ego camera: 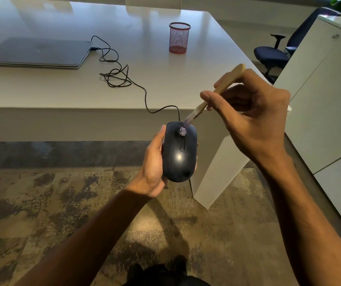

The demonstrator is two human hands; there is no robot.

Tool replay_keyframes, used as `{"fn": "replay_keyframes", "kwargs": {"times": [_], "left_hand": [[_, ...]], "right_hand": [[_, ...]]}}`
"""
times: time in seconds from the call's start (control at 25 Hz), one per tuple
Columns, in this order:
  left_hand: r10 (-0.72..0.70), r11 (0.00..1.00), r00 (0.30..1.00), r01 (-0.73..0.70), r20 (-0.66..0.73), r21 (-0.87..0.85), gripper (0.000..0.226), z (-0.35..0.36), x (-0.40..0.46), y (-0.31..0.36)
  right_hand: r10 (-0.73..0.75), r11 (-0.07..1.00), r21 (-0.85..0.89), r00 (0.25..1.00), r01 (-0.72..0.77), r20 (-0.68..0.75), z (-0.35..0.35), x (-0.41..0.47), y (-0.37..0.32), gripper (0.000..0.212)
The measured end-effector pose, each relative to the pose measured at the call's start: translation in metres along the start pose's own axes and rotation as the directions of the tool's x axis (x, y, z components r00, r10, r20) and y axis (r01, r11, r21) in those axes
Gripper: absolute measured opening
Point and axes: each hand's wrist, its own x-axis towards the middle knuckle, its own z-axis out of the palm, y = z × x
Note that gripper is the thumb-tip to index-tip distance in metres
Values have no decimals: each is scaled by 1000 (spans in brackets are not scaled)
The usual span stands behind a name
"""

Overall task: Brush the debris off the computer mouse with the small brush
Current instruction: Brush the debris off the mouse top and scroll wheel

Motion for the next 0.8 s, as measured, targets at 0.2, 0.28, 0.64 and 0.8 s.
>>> {"fn": "replay_keyframes", "kwargs": {"times": [0.2,0.28,0.64,0.8], "left_hand": [[8,999,1000,-7,-28,31,69,-3,4,1],[11,999,999,-10,-30,39,69,-3,6,2],[22,999,997,-19,-74,48,52,-2,4,1],[18,999,995,-14,-97,51,53,-2,3,3]], "right_hand": [[-36,994,106,995,26,94,-7,0,-13,24],[-50,996,76,985,38,167,-6,0,-16,26],[-66,997,-30,995,69,70,9,10,-4,28],[-83,996,35,995,82,54,1,12,-9,27]]}}
